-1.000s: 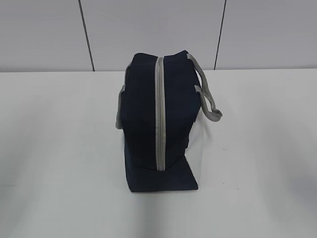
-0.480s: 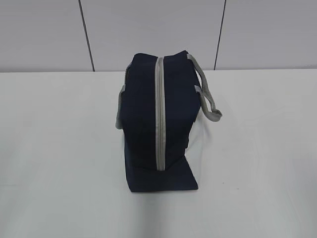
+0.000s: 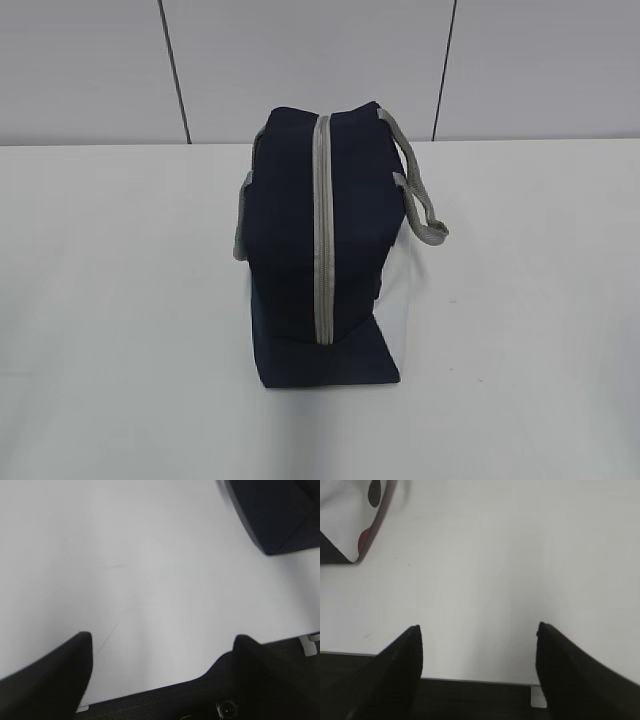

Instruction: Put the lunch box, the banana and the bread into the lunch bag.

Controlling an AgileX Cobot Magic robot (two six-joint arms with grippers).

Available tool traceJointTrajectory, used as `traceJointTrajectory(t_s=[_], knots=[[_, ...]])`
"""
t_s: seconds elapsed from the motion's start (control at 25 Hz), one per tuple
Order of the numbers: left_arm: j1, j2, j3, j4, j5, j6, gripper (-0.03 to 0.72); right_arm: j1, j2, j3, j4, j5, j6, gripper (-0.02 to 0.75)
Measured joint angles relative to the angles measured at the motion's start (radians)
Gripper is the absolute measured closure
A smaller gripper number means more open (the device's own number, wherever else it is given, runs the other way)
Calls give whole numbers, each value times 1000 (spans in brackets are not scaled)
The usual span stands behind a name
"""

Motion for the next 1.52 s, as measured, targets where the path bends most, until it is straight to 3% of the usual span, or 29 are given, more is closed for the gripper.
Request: traceJointTrajectory(t_s=[1.04, 1.16, 1.52], knots=[[7, 0, 1, -7, -11, 47, 128, 0, 0, 27, 12, -56, -24, 214], [48, 0, 1, -7, -11, 47, 128, 0, 0, 27, 12, -56, -24, 214], [262, 0, 1, -8, -11, 49, 128, 0, -30, 27, 12, -56, -24, 214]])
